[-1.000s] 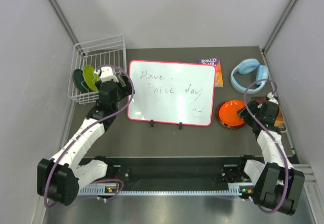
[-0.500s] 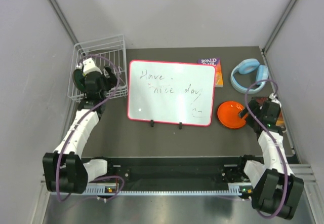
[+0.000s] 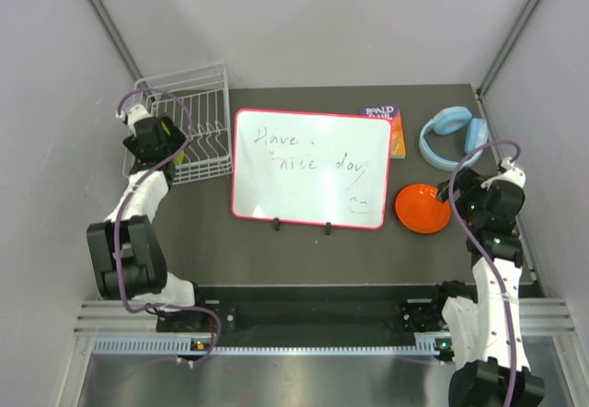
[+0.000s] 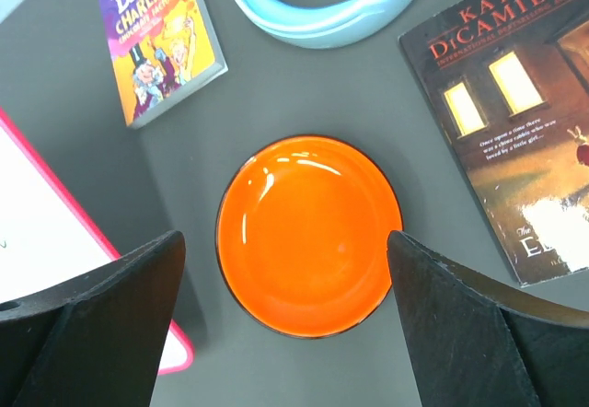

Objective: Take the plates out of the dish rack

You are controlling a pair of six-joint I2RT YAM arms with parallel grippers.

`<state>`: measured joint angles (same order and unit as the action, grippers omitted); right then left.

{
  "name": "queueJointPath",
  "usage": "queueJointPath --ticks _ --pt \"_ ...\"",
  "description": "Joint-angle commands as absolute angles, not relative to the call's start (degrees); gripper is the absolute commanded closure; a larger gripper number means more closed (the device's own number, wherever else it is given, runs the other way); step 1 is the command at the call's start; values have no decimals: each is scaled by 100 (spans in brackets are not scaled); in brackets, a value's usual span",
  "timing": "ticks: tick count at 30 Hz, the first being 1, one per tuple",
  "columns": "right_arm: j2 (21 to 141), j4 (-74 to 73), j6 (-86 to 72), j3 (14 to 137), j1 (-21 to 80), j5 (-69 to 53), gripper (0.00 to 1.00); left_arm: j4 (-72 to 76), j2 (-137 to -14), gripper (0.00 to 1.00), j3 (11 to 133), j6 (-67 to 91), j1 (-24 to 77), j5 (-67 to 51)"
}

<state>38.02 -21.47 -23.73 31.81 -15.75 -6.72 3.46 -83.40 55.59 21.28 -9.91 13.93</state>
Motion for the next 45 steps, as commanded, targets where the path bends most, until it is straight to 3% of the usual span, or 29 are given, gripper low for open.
queueJointPath --ticks 1,15,24,31,45 --pt "3929 -2110 -2285 3279 -1512 -852 9 966 -8840 17 6222 2030 -1046 1301" --pt "4350 -1749 -2294 3182 -1494 -1090 9 1423 -9571 17 6478 1626 -1055 2258" --pt "4526 -1573 -2285 3032 -1503 -1090 9 1775 -9150 15 6223 1538 -1055 1899" --pt "4588 -1477 -2294 3015 -1494 -1195 8 1836 -9062 16 6048 1556 -1055 2373" --pt "4728 -1468 -2268 3023 -1494 -1310 8 1784 -9756 21 6135 1608 -1055 2610"
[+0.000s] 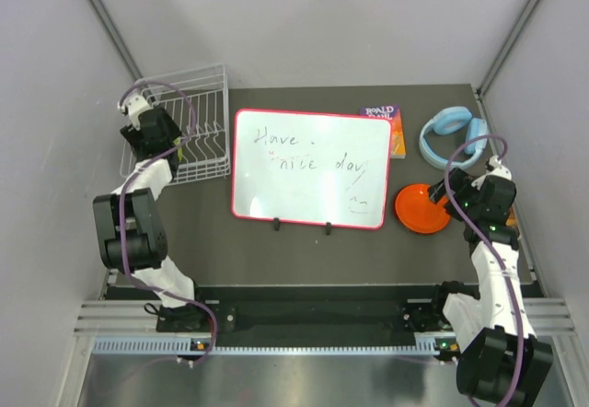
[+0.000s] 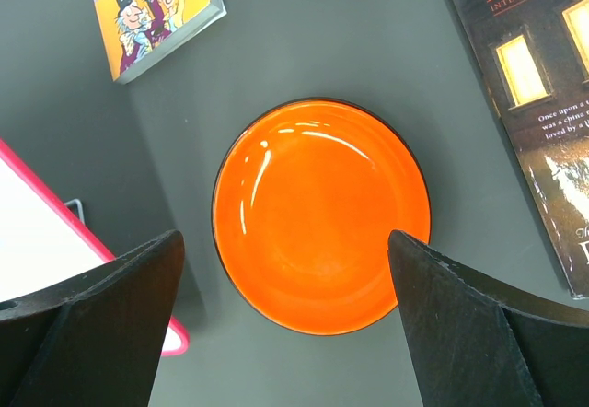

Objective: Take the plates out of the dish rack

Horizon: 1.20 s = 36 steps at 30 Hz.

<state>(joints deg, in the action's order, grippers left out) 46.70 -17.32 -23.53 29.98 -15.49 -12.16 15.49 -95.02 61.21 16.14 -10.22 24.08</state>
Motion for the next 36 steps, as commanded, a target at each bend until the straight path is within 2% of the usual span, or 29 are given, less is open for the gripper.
queueJointPath --ticks 1,10,16,18,22,24,29,33,36 --pt "4729 -1459 -2268 3023 -1503 -1310 8 1836 -9791 21 6126 1608 -1055 2610" --pt "4808 -1441 -2259 3023 -1494 -1327 8 1942 -10098 21 6179 1582 -1046 2698" --pt "4852 -1398 -2259 2980 -1503 -1336 8 2022 -10143 29 6065 1608 -1055 2698" --pt "4852 -1397 -2259 2979 -1494 -1345 8 2030 -10064 37 6003 1600 -1046 2620" --pt "4816 -1441 -2259 2979 -1494 -1362 8 1986 -9923 73 5915 1626 -1055 2523" --pt "4764 -1476 -2259 2979 -1494 -1380 8 2021 -9835 76 5862 1591 -1046 2426" --pt "4641 -1547 -2259 2979 -1494 -1415 8 1758 -9572 100 5915 1240 -976 2197" --pt "4562 -1635 -2250 3015 -1485 -1441 8 2012 -9334 100 5739 1029 -888 2153" --pt "4483 -1714 -2259 3058 -1468 -1450 8 2030 -9203 100 5748 626 -573 2898"
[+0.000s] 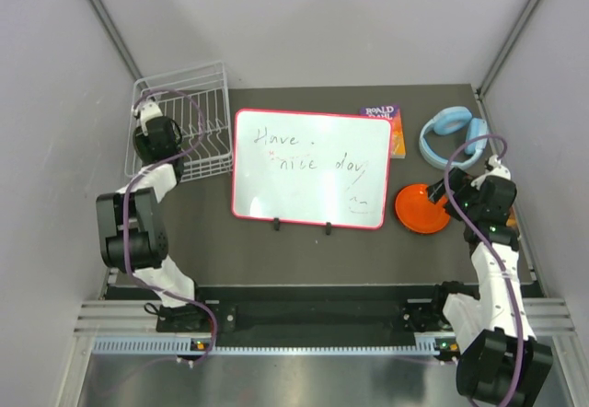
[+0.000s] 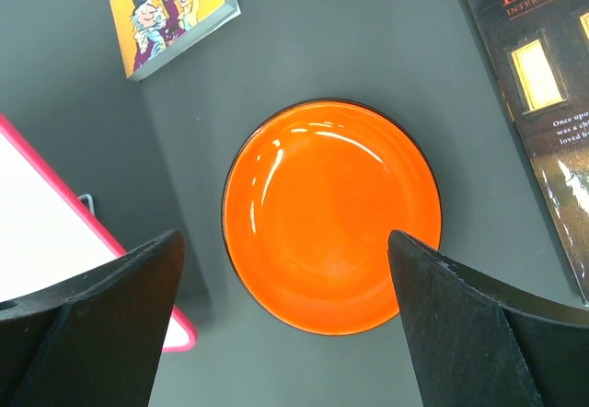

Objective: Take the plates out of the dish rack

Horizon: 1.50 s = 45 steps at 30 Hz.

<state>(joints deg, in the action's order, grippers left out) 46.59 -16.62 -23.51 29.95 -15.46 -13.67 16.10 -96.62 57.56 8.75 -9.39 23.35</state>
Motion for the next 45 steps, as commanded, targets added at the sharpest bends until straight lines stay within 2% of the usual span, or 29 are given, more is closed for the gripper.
queueJointPath --ticks 1,6,18,22,23,26,30,38,41,45 --pt "4456 -1757 -2259 3093 -1450 -1459 8 2100 -9098 100 5661 354 -449 3144" --pt "4289 -2003 -2224 3243 -1424 -1424 8 2303 -8737 100 5528 -149 209 4305" --pt "3393 -3013 -2145 3823 -1389 -1643 8 1030 -7226 100 5467 921 536 4360" --pt "3130 -3015 -2223 3929 -1397 -2203 7 318 -6681 100 5423 1782 554 3430" --pt "3085 -2980 -2319 3946 -1397 -2363 7 151 -6558 100 5397 1958 562 2627" --pt "2989 -2726 -2565 3955 -1389 -3127 7 44 -6136 100 5274 2530 763 1271" --pt "2839 -2190 -3031 3719 -1380 -3831 6 26 -5513 100 5020 3276 1159 232" --pt "2470 -1152 -4060 3270 -1161 -4263 6 141 -4676 100 4544 3990 2144 -290" --pt "2513 -907 -4192 3261 -836 -4079 6 298 -4693 100 4412 4078 2478 -325" --pt "2715 -502 -4368 3225 128 -3702 6 658 -5157 100 4272 4271 3075 -387"
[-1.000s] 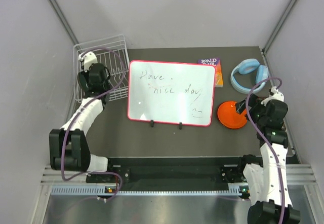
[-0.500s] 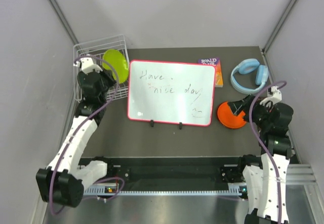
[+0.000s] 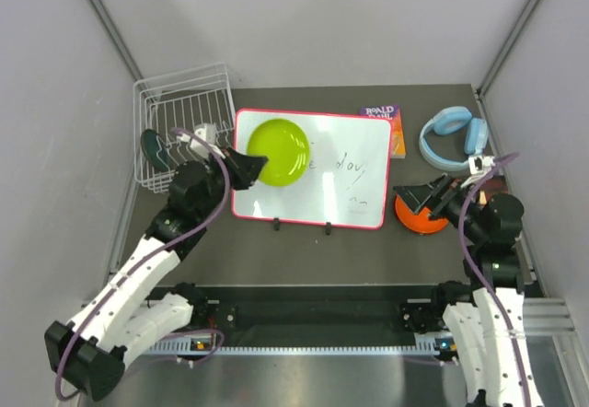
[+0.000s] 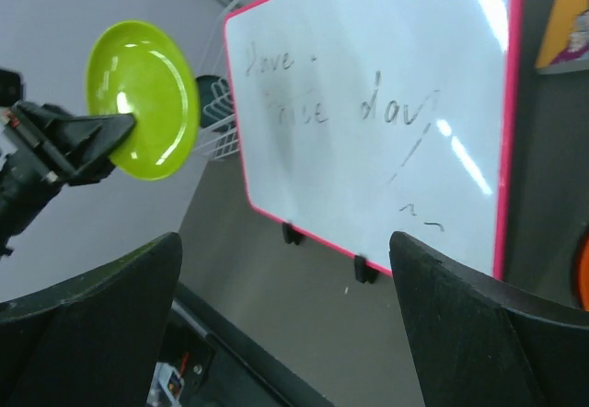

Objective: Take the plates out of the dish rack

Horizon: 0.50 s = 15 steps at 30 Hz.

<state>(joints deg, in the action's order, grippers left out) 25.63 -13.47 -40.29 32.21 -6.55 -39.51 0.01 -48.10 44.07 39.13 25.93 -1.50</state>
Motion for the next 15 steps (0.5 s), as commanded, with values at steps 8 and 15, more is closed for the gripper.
queueJointPath --ticks 8,15 --pt "3489 -195 -4175 3226 1765 -2234 7 1247 -6081 100 4456 4166 4552 176" --pt "4139 351 -4219 3103 2654 -1425 7 1336 -6556 100 4825 4043 4948 237"
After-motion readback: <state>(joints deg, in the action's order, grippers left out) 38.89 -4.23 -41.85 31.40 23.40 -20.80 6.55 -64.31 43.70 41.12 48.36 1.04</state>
